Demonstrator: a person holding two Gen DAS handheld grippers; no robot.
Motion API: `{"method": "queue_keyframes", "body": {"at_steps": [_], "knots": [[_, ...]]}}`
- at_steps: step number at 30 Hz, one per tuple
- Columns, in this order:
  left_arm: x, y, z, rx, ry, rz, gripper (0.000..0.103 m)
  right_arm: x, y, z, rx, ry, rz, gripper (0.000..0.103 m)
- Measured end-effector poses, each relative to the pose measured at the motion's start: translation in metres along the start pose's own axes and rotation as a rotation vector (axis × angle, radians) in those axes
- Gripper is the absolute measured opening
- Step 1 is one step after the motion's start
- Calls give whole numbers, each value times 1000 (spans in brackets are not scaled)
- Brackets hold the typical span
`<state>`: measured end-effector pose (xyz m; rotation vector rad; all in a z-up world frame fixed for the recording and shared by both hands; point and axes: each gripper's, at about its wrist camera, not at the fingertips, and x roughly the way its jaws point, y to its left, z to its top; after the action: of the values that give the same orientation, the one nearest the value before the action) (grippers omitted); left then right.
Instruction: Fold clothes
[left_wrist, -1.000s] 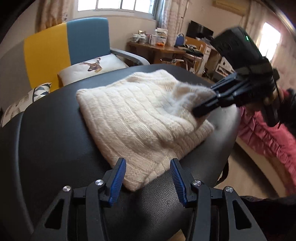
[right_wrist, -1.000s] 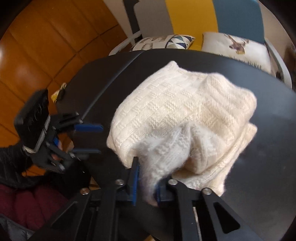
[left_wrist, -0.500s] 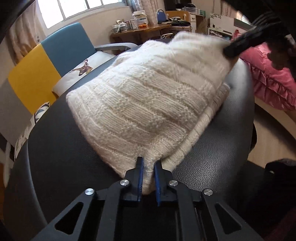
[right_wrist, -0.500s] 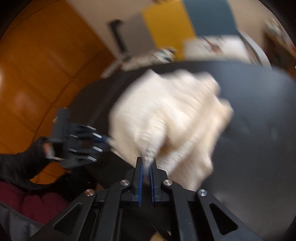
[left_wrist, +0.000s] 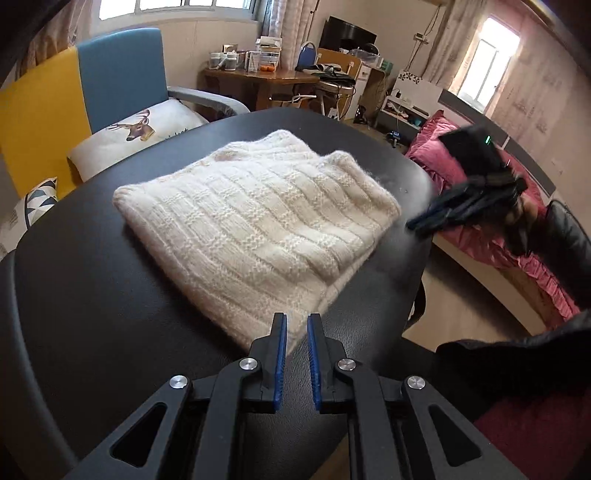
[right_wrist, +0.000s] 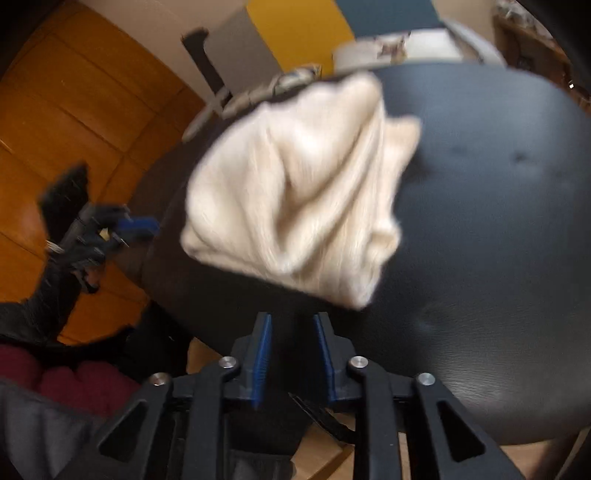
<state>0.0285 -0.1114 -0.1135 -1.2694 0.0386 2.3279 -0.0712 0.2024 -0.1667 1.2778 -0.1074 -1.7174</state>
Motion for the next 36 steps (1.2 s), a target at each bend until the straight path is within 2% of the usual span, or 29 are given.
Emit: {"method": "queue_keyframes", "body": {"at_steps": [2, 4, 5, 6, 9, 11, 14, 16, 19, 21, 23, 24, 26, 28, 32, 35, 36], "knots": [[-2, 3, 2, -33, -20, -24, 12, -18, 2, 20, 30, -109, 66, 37], [-4, 3, 9, -66, -68, -24, 12, -17, -4, 41, 79, -173, 114, 47], [-4, 4, 14, -77, -91, -19, 13, -9, -11, 51, 118, -176, 126, 54], [-3, 4, 20, -87, -112, -12, 15, 1, -18, 62, 160, -170, 133, 56], [11, 3, 36, -81, -128, 35, 16, 40, -46, 79, 324, -154, 170, 57], [22, 2, 45, -72, -123, 50, 16, 56, -61, 82, 386, -147, 168, 57], [37, 1, 50, -61, -96, 51, 16, 70, -70, 87, 411, -146, 158, 57], [44, -1, 51, -41, -82, 49, 16, 76, -71, 89, 424, -154, 198, 58], [51, -3, 51, -15, -64, 50, 16, 84, -59, 100, 364, -161, 207, 59], [53, -4, 51, -6, -60, 47, 16, 96, -55, 106, 352, -123, 148, 59], [54, -6, 51, 3, -57, 44, 16, 107, -44, 111, 273, -71, 35, 55], [53, -7, 51, 4, -61, 40, 16, 113, -38, 114, 229, -44, -25, 49], [49, -7, 52, 3, -73, 34, 16, 117, -25, 120, 155, -20, -115, 15], [48, -6, 52, 4, -72, 32, 16, 110, -11, 126, 99, -41, -164, 11], [64, -8, 44, 63, 16, 27, 16, 84, 22, 140, -35, -97, -271, 10], [76, -13, 33, 99, 64, 22, 16, 73, 29, 138, -98, -115, -350, 10], [77, -14, 31, 95, 63, 17, 16, 74, 25, 135, -101, -95, -375, 10]]}}
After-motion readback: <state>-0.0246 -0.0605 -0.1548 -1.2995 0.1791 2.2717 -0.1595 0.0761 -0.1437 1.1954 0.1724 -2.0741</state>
